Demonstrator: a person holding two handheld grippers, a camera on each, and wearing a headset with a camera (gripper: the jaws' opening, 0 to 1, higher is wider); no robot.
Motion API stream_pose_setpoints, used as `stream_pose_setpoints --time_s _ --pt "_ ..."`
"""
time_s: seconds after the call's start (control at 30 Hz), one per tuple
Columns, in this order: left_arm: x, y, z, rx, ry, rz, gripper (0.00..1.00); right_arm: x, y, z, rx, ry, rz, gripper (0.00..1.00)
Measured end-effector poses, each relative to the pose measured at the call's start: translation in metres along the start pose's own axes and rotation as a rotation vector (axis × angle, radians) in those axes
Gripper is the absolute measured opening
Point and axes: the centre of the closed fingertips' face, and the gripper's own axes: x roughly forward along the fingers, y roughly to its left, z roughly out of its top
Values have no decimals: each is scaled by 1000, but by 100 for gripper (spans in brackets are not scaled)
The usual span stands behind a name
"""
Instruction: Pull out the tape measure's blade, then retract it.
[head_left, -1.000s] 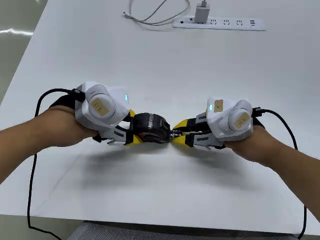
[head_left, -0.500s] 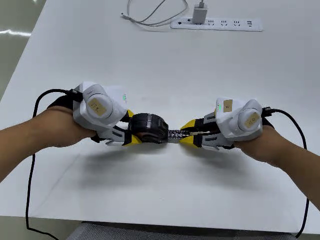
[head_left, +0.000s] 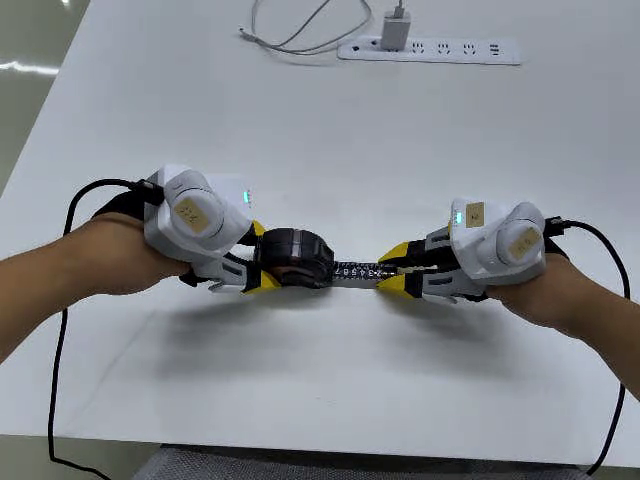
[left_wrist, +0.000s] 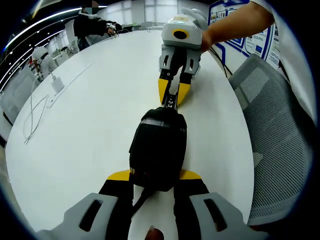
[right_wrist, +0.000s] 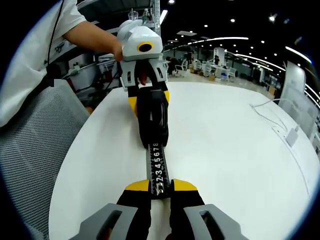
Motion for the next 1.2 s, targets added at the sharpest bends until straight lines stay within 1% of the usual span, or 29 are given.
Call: stream_pose_setpoints --time_s 0.23,0.43,0.77,1.2 --pt "0 0 0 3 4 2 26 -10 -1 -7 -7 20 -10 9" --pt "0 0 0 4 5 1 26 -18 -5 -18 -3 37 -19 9" --pt "0 0 -1 8 11 -1 26 -30 -5 -26 -3 53 -29 9" --pt "0 -1 0 6 14 2 26 -47 -3 -35 -14 94 -39 9"
